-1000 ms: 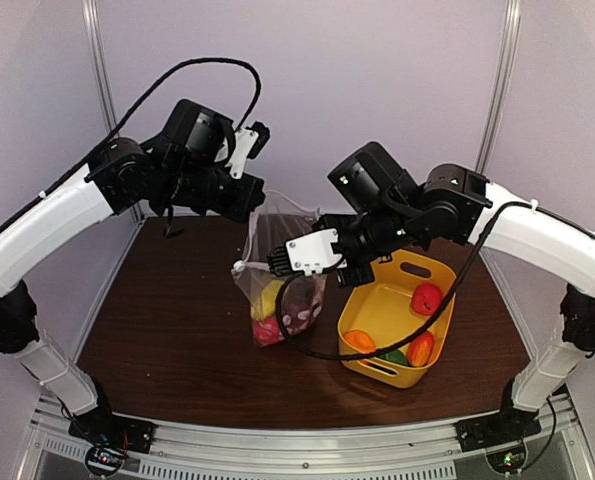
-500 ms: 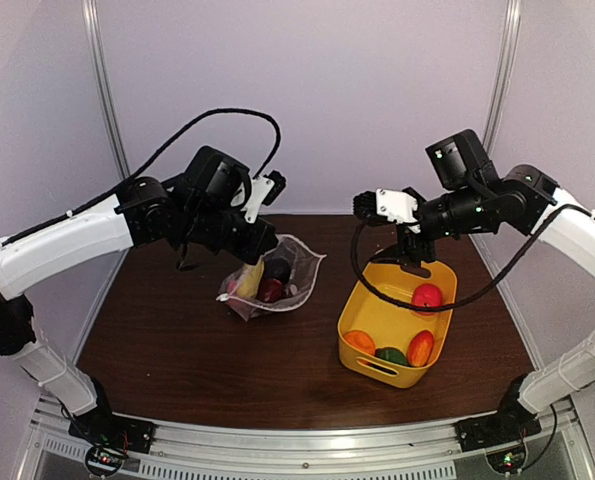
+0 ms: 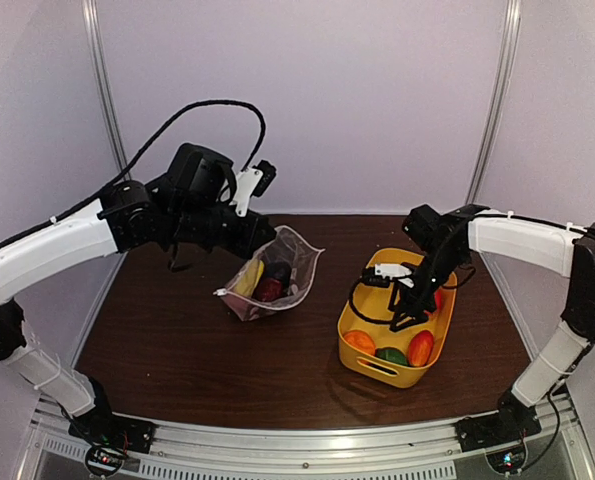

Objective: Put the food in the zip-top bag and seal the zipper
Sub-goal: Pick up the fake fruit from the bin.

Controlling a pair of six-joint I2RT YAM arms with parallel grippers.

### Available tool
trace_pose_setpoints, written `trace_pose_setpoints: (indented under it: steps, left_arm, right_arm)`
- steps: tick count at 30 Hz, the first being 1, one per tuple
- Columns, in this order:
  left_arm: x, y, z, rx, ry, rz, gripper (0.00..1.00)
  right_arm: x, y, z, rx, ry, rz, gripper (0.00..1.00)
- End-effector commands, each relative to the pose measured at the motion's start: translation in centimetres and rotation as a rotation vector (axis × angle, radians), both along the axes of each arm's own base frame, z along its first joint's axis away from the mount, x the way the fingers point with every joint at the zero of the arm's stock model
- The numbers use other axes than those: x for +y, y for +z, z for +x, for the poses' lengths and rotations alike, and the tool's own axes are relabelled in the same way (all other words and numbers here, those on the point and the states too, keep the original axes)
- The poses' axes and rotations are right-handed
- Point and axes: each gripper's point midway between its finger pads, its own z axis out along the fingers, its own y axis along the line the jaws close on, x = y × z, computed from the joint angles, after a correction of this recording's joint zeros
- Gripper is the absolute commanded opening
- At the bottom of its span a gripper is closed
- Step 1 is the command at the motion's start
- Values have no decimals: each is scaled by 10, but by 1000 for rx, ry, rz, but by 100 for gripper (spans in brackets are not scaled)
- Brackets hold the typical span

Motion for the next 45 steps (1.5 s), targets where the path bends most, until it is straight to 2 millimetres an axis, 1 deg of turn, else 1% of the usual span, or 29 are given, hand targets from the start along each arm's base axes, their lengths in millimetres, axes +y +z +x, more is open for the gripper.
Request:
trace_pose_setpoints:
  steps: [1,4,8,17,23,25,28,30,33,35,38,39,41,45]
  left_arm:
    - [1,14,-2,-20,4,-70,0]
    - [4,13,-3,-21,10,-76,0]
    - [5,12,-4,-22,11,-79,0]
    - [5,8,-3,-21,14,-75,0]
    - [4,4,-3,-15,10,-77,0]
    - [4,2,-4,-12,10,-74,0]
    - [3,2,-4,-11,7,-77,0]
    - [4,3,-5,-12,7,-78,0]
    - [6,4,-5,-12,10,-82,0]
    - [6,3,-6,-8,9,-81,0]
    - [6,3,-7,-7,8,-86,0]
    - [6,3,-7,-6,9,-87,0]
    - [6,4,-7,-6,7,-94,0]
    - [2,5,-8,-3,-6,-113,0]
  right_arm:
    - [-12,-7,-23,108,68,-43,68]
    - [-16,-19,-31,156,91,-70,76]
    - [-19,-35,-35,190,85,-93,80]
    - [-17,-56,-46,235,87,-61,80]
    - [-13,-70,-59,317,100,-28,80]
    - [-10,-74,-59,327,94,-20,80]
    - [-6,-78,-54,324,74,-10,76]
    - [-3,-73,-45,289,60,8,70]
    - [0,-57,-33,220,49,41,61]
    - [-2,-47,-25,168,41,42,57]
    - [-9,-28,-18,96,33,35,56]
    - [-11,-26,-17,87,32,27,55]
    - [-15,-13,-16,59,28,23,55]
    - [-16,26,-15,-27,18,58,53]
